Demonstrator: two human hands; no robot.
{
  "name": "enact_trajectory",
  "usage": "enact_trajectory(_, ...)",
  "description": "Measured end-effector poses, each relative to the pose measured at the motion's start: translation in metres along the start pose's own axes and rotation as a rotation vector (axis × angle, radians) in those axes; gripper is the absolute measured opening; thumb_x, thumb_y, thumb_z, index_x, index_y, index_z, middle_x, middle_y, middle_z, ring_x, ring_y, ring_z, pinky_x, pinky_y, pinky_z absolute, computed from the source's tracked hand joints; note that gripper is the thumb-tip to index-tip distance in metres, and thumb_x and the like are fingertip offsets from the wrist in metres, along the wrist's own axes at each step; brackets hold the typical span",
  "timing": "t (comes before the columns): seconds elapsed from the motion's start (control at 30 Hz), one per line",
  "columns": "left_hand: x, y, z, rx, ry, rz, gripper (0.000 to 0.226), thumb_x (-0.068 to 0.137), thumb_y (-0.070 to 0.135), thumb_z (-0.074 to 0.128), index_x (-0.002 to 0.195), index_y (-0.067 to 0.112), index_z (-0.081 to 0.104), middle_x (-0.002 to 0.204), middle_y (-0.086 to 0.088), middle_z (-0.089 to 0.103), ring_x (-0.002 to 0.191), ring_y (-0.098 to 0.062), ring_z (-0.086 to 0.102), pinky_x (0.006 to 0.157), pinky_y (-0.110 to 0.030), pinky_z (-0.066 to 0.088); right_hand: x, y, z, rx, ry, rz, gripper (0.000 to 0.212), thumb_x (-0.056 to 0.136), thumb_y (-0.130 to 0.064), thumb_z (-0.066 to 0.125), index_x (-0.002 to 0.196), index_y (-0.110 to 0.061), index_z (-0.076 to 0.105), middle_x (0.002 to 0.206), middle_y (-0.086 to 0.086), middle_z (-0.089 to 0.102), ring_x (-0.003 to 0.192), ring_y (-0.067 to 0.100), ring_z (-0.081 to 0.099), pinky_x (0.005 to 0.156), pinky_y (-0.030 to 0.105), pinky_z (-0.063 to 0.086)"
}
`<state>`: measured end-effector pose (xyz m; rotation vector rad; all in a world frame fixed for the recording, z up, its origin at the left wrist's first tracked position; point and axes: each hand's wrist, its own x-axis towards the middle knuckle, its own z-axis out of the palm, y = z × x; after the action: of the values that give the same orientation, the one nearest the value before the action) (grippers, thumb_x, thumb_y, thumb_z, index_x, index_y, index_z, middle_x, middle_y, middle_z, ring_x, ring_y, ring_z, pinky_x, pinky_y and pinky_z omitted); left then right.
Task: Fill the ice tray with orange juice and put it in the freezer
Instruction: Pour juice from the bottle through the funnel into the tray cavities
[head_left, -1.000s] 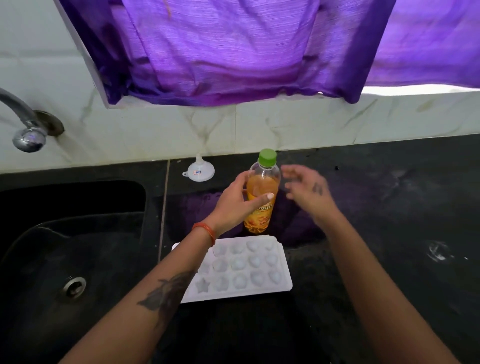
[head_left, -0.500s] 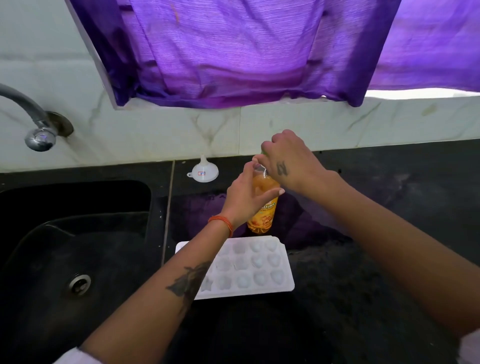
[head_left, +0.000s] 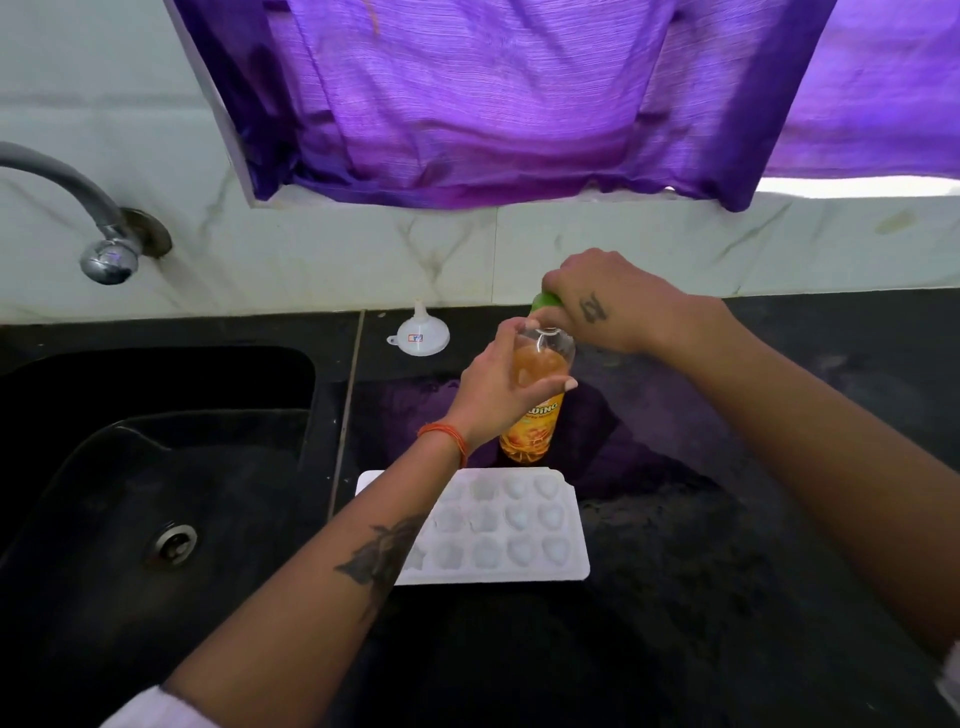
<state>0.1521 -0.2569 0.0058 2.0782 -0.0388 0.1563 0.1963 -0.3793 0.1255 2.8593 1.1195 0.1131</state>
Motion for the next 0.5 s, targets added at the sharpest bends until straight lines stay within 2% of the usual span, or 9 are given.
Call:
enact_trajectory(0.1,0.000,0.001,0.000,-0.005,-0.011,-0.021,0.074,0.073,0.048,0.075,0.131,0.028,0.035,0.131,0.001,0.055,0.116,-0.019,0.056,0.097,-0.042,0.049,0.001,0.001,0.000,-0.031,-0.018,-0.102,0.031,0.092,-0.026,0.054,0.114,-0.006,0.060,0.098,0.012,0.058,0.083,0.022,0.056,0.071,0.029,0.045)
enact_trajectory(0.2,0.001,0.002,-0.001,-0.009,-0.017,-0.031,0.075,0.073,0.047,0.075,0.132,0.026,0.034,0.132,0.001,0.055,0.117,-0.020,0.055,0.097,-0.045,0.048,0.003,0.008,0.000,-0.020,-0.009,-0.202,0.037,0.090,-0.020,0.058,0.125,-0.012,0.055,0.108,0.012,0.058,0.095,0.025,0.056,0.079,0.030,0.045)
enact_trajectory(0.3,0.000,0.004,-0.001,-0.001,-0.018,-0.033,0.076,0.074,0.046,0.075,0.134,0.026,0.032,0.132,-0.002,0.054,0.118,-0.021,0.055,0.097,-0.046,0.048,0.006,0.017,-0.004,0.124,0.003,-0.199,0.039,0.090,-0.032,0.056,0.126,-0.015,0.055,0.113,0.011,0.063,0.098,0.024,0.058,0.079,0.026,0.041)
enact_trajectory(0.4,-0.001,0.005,-0.002,-0.013,-0.026,-0.034,0.076,0.075,0.044,0.075,0.135,0.028,0.031,0.132,-0.002,0.054,0.118,-0.021,0.055,0.098,-0.046,0.048,0.012,0.017,-0.003,0.093,-0.018,-0.111,0.047,0.090,-0.046,0.049,0.111,-0.007,0.063,0.094,0.012,0.064,0.083,0.023,0.059,0.071,0.028,0.042)
enact_trajectory(0.43,-0.001,0.005,-0.003,-0.022,-0.028,-0.037,0.075,0.075,0.043,0.075,0.134,0.027,0.032,0.131,-0.002,0.054,0.118,-0.021,0.055,0.098,-0.046,0.048,0.013,0.015,-0.002,0.045,-0.014,-0.138,0.046,0.092,-0.044,0.047,0.105,-0.004,0.064,0.086,0.010,0.060,0.079,0.023,0.057,0.068,0.028,0.041)
enact_trajectory(0.5,-0.001,0.005,-0.003,-0.024,-0.028,-0.042,0.074,0.075,0.042,0.075,0.133,0.025,0.033,0.130,-0.003,0.055,0.117,-0.022,0.056,0.097,-0.046,0.049,0.015,0.012,-0.001,-0.012,-0.007,-0.226,0.041,0.094,-0.037,0.045,0.104,-0.003,0.064,0.085,0.008,0.055,0.079,0.022,0.055,0.069,0.028,0.040)
